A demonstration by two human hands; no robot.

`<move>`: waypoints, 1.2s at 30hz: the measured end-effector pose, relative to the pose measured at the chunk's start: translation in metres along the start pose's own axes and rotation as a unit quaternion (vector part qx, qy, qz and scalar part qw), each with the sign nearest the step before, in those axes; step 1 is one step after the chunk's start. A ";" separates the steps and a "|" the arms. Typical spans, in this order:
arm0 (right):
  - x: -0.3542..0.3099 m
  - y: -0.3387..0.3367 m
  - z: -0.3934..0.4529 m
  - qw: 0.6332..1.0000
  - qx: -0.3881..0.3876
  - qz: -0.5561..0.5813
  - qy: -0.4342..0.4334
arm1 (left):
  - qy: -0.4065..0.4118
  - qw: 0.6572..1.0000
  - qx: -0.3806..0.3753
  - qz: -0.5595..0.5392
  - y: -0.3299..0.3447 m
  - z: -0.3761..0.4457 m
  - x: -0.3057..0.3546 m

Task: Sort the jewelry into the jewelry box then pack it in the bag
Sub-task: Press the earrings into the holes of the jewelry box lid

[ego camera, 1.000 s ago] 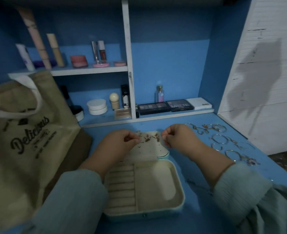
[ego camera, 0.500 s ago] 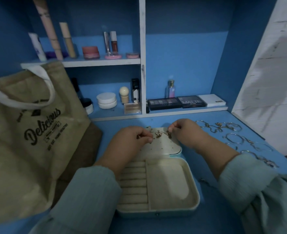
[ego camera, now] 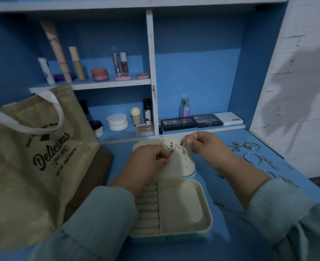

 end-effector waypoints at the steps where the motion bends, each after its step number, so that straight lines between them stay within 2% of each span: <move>1: 0.000 0.000 -0.001 1.000 0.000 0.007 -0.003 | 0.000 1.000 0.001 0.007 0.001 0.000 0.000; 8: -0.002 -0.003 -0.005 1.000 -0.002 0.028 -0.009 | 0.072 0.987 0.019 0.141 0.000 -0.004 0.014; 12: 0.000 -0.003 -0.005 0.999 -0.007 0.034 -0.015 | 0.083 0.984 0.056 0.148 -0.004 -0.006 0.019; 29: -0.001 -0.005 -0.006 0.997 -0.015 0.067 -0.035 | 0.095 0.974 0.061 0.195 0.000 -0.004 0.025; 32: -0.003 -0.008 -0.006 0.997 -0.010 0.073 -0.036 | 0.085 0.970 0.097 0.208 -0.003 -0.006 0.026; 34: -0.003 -0.010 -0.006 0.996 -0.013 0.085 -0.035 | 0.056 0.966 0.136 0.211 -0.009 -0.007 0.026; 36: -0.003 -0.010 -0.006 0.992 -0.028 0.116 -0.032 | 0.021 0.965 0.143 0.219 -0.014 -0.006 0.026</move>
Point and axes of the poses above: each hand's wrist, its own z-axis towards the middle knuckle, its own y-axis out of the palm, x = y × z, the point moved 6 cm from there along z, towards the middle knuckle, and after that the axes turned 1 degree about -y, right-handed, at the moved point
